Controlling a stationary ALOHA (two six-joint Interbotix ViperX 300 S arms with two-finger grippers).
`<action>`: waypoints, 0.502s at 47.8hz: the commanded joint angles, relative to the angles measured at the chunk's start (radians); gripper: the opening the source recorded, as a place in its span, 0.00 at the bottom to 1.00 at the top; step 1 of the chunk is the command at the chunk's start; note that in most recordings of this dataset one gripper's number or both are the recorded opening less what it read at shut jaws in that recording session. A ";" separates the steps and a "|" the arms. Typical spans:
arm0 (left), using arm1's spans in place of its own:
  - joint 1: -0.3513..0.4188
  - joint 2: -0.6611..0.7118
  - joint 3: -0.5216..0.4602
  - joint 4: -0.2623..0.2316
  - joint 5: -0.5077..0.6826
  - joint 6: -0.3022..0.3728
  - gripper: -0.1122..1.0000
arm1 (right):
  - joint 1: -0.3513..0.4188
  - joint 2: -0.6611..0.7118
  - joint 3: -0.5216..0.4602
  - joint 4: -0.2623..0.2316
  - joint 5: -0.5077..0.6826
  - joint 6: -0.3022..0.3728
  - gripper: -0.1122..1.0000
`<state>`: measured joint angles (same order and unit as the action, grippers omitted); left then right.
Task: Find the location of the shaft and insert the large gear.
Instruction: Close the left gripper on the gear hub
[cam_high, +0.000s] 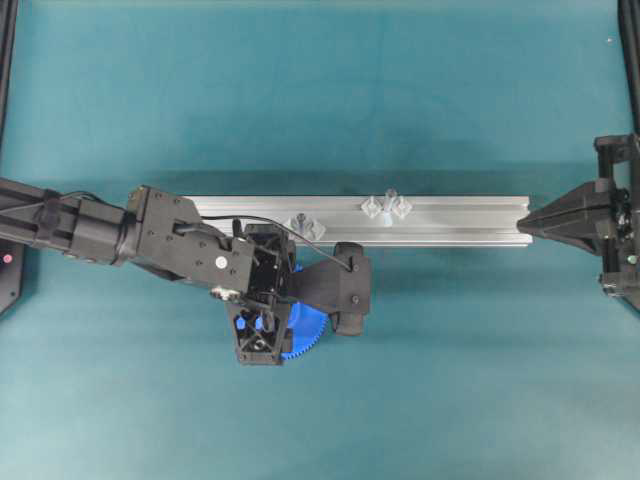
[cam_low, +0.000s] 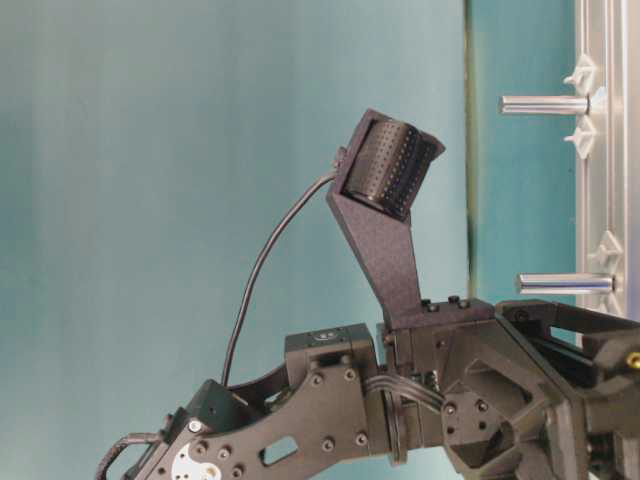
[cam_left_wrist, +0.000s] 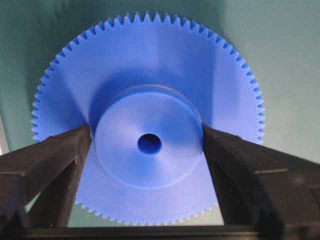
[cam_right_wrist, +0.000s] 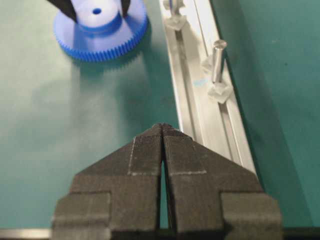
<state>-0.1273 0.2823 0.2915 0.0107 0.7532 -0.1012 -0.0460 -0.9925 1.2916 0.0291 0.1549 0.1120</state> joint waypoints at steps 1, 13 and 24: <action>0.000 -0.008 -0.008 0.002 -0.005 -0.008 0.84 | -0.002 0.005 -0.014 -0.002 -0.005 0.009 0.08; -0.002 -0.014 -0.012 0.002 -0.023 -0.005 0.74 | -0.002 0.005 -0.014 -0.002 -0.005 0.009 0.08; -0.002 -0.015 -0.009 0.003 -0.028 -0.005 0.74 | 0.000 0.005 -0.014 -0.002 -0.005 0.009 0.08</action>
<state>-0.1304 0.2823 0.2915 0.0107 0.7378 -0.1058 -0.0460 -0.9925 1.2901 0.0291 0.1549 0.1120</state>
